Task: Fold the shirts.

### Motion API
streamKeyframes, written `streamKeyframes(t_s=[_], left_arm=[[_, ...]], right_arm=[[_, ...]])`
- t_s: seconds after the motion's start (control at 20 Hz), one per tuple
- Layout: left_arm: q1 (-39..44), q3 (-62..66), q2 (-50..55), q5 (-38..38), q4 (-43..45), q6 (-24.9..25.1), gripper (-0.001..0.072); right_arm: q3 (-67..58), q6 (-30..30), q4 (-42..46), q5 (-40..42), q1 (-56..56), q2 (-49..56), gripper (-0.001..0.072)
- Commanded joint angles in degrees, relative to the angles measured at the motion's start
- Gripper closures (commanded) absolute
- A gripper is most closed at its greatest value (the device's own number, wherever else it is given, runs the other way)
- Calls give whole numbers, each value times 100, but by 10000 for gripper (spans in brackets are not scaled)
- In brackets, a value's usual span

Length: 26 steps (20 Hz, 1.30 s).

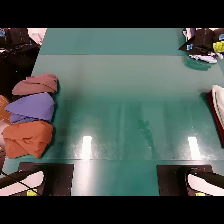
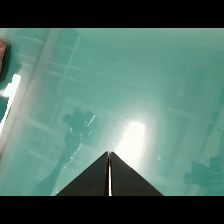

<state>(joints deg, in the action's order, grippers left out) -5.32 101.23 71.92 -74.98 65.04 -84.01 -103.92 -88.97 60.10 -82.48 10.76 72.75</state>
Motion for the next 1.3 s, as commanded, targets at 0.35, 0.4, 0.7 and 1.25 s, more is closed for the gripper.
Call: streamKeyframes(t_s=[0.35, 0.4, 0.7, 1.25], left_arm=[[0, 2, -2, 2, 2, 0, 681], [-2, 2, -2, 2, 2, 0, 681], [0, 2, -2, 501, -120, -4, 681], [-13, -826, 1056, 1056, 2203, -221, -2]], right_arm=[[-7, 0, -2, 114, 7, 2, 693], [-4, 0, -2, 114, 7, 4, 693], [7, 0, 0, 151, 7, 15, 693], [9, 0, -2, 417, 7, 28, 693]])
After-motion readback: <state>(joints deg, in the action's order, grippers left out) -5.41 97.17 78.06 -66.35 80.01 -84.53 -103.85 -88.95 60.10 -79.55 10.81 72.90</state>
